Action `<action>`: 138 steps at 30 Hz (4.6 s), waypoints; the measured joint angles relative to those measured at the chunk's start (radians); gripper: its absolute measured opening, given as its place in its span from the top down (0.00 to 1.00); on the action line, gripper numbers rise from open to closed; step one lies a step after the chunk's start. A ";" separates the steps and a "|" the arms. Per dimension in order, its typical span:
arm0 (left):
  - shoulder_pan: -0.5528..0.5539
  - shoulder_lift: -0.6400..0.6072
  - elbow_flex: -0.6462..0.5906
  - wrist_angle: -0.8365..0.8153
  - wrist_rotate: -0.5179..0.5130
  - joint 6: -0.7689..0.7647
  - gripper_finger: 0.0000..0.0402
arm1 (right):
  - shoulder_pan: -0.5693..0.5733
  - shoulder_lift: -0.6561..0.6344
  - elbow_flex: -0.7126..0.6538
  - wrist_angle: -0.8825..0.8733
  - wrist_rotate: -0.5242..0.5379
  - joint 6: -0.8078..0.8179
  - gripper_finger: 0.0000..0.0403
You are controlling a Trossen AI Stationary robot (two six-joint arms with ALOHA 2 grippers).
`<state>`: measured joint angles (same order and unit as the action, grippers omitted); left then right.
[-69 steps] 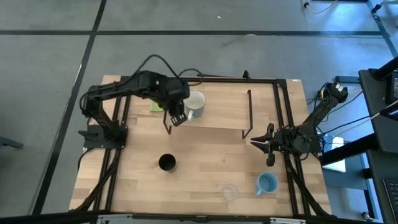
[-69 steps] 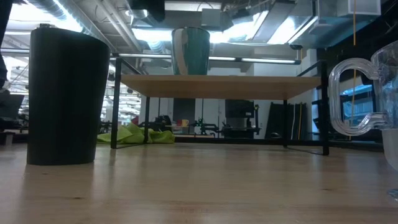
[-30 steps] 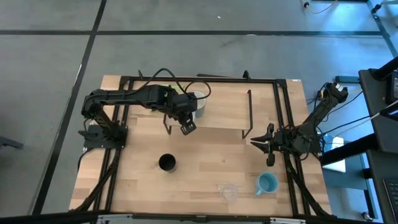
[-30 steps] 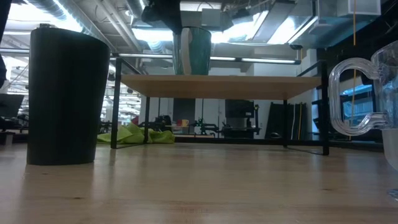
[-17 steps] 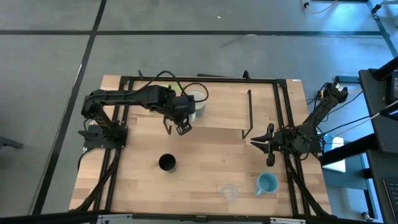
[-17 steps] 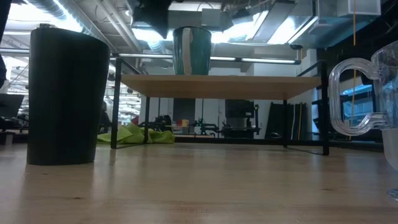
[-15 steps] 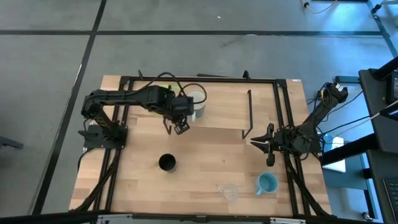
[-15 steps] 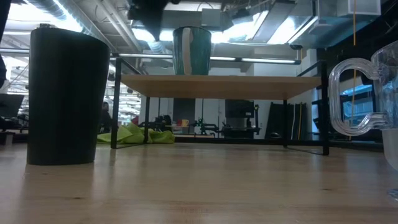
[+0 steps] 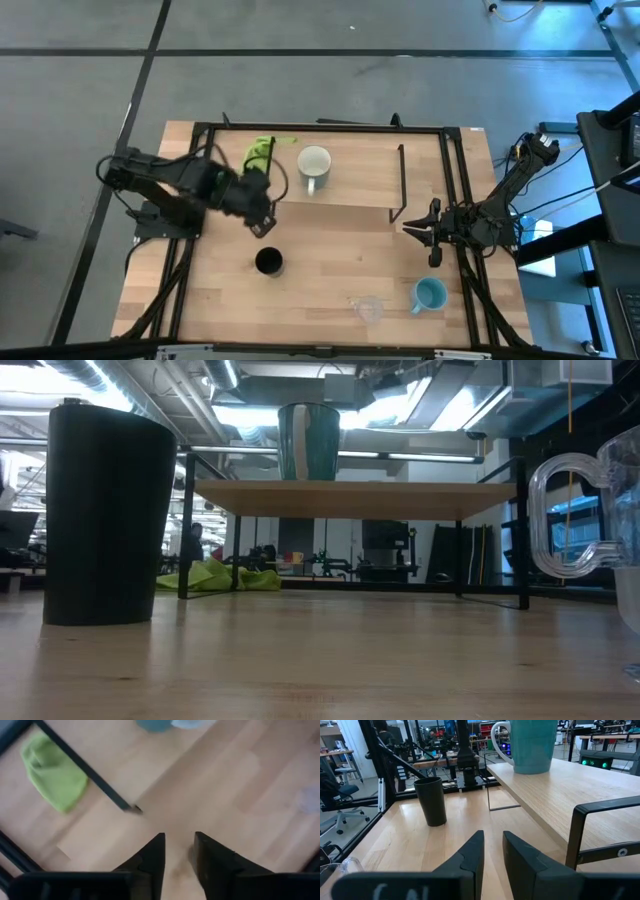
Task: Stack small to large cups/mugs on shelf
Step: Put the black cup on the shelf
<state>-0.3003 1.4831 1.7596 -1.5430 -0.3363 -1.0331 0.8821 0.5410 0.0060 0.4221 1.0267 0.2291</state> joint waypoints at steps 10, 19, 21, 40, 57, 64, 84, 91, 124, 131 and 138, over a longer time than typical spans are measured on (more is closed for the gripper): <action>-0.179 0.059 -0.102 -0.003 0.092 -0.233 0.66 | 0.000 0.000 0.000 0.000 0.000 0.000 0.82; -0.197 0.069 -0.180 0.080 0.048 -0.336 0.64 | 0.000 0.000 0.000 0.000 0.000 0.002 0.82; -0.197 0.069 -0.203 0.099 0.065 -0.368 0.65 | 0.000 0.000 0.000 0.000 0.000 0.000 0.82; -0.181 0.069 -0.358 0.220 0.186 -0.483 0.64 | 0.000 0.000 0.000 0.000 0.000 0.002 0.82; -0.165 0.069 -0.423 0.310 0.236 -0.478 0.64 | 0.000 0.000 0.000 0.000 0.000 0.000 0.82; -0.164 0.069 -0.423 0.321 0.229 -0.456 0.64 | 0.000 0.000 0.000 0.000 0.000 0.000 0.82; -0.159 0.069 -0.468 0.357 0.249 -0.423 0.66 | 0.000 0.000 0.000 0.000 0.000 0.000 0.82; -0.154 0.069 -0.468 0.383 0.246 -0.397 0.70 | 0.000 0.000 0.000 0.000 0.000 0.000 0.82; -0.085 0.068 -0.501 0.409 0.303 -0.290 0.99 | 0.000 0.000 0.000 0.000 0.000 0.001 0.82; -0.022 0.023 -0.370 0.263 0.287 -0.232 0.99 | 0.000 0.000 0.000 0.000 0.000 0.000 0.82; 0.112 0.016 -0.071 0.006 0.168 -0.113 1.00 | 0.000 0.000 0.000 0.000 0.000 0.001 0.82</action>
<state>-0.1878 1.4986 1.6884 -1.5370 -0.1687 -1.1461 0.8818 0.5411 0.0060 0.4222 1.0267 0.2298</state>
